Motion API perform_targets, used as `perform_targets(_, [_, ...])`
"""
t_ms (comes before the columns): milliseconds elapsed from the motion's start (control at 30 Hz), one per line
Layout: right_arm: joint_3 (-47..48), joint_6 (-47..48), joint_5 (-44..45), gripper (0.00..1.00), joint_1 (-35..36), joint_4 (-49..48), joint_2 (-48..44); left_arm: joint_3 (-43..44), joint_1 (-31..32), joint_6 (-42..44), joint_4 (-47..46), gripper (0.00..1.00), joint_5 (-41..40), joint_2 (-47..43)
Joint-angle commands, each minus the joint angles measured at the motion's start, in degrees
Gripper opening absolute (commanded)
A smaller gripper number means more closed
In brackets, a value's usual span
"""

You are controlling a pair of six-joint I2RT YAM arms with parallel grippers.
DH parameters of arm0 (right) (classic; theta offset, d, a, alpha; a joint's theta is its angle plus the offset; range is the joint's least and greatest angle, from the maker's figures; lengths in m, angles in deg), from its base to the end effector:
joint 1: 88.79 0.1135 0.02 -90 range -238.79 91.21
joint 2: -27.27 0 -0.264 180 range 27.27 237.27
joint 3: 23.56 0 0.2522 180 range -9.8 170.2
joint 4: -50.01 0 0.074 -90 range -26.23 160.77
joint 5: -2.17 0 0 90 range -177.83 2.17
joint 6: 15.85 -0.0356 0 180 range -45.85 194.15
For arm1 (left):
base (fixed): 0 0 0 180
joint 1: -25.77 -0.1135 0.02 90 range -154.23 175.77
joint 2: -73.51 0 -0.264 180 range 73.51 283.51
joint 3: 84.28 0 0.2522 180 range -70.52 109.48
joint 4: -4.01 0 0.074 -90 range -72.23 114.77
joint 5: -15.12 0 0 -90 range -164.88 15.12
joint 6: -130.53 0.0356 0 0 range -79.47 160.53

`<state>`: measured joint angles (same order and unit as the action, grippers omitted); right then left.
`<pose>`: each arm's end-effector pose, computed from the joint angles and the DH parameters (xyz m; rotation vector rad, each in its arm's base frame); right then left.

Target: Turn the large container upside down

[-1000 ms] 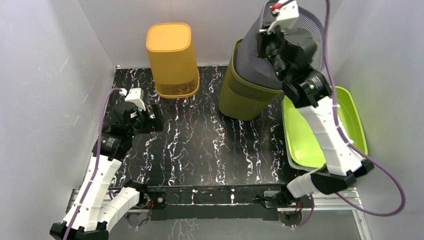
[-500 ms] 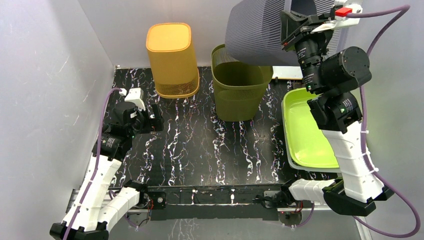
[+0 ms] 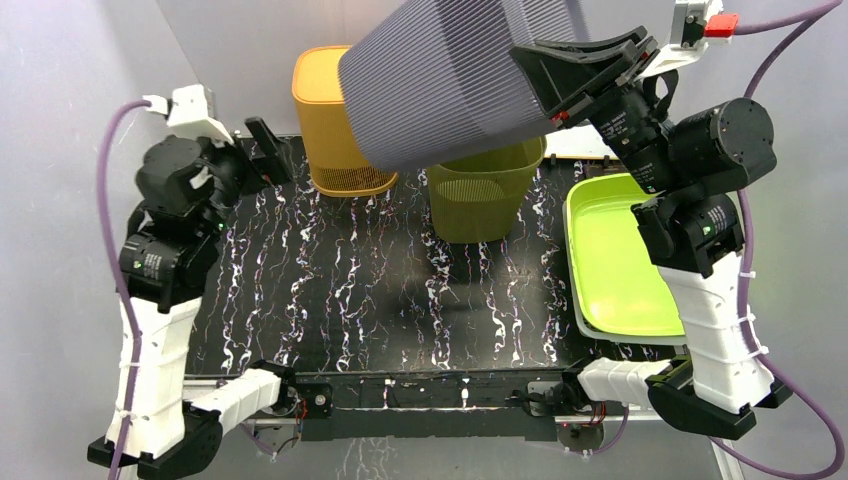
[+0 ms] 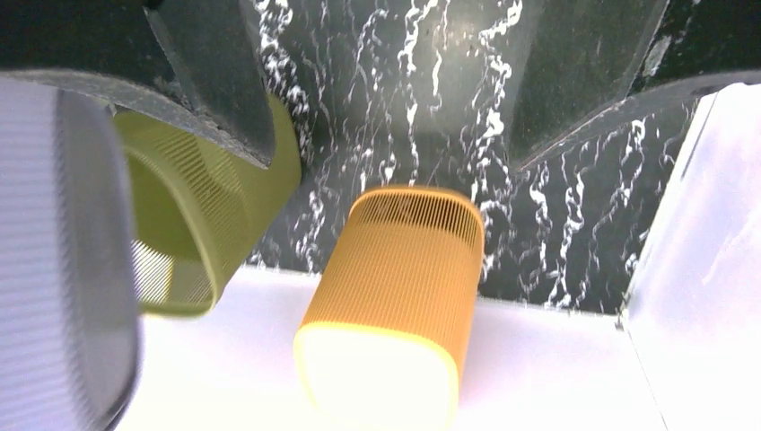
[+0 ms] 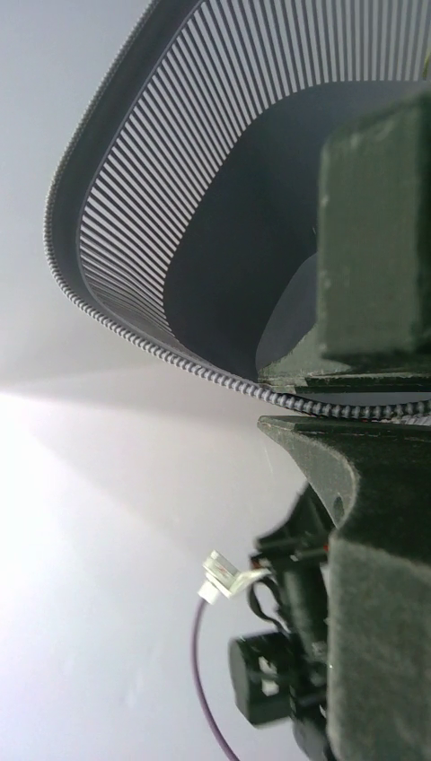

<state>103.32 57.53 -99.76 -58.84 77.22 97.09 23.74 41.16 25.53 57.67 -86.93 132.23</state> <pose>0.1354 0.0865 0.6271 -0.3192 1.0511 0.8417 0.1523 -0.0342 0.5221 -0.1550 1.6430 -0.2316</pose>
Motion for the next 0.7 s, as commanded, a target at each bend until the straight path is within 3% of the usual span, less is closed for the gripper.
perform_targets(0, [-1.39,-7.51,-10.12,0.0,0.1,-14.25,-3.16,8.12,0.17,-0.17,-2.69,0.98,-3.59,-0.94])
perform_targets(133, [-9.45,-13.15,-14.85,0.0,0.08,-20.31,-4.16,6.53,0.21,-1.7,-12.49,0.98,-3.59,-6.19])
perform_targets(500, [-22.64,-20.84,-18.87,0.0,1.49,-30.31,-4.69,7.39,0.17,-3.72,-17.51,0.98,-0.45,-10.08])
perform_targets(567, [-22.67,-19.3,-17.63,0.0,3.63,-29.5,-3.68,8.45,0.16,-4.1,-16.96,0.98,0.39,-9.23])
perform_targets(667, [-20.32,-11.56,-11.28,0.0,14.02,-24.17,-0.72,9.47,0.23,-4.88,-16.14,0.98,1.36,-8.17])
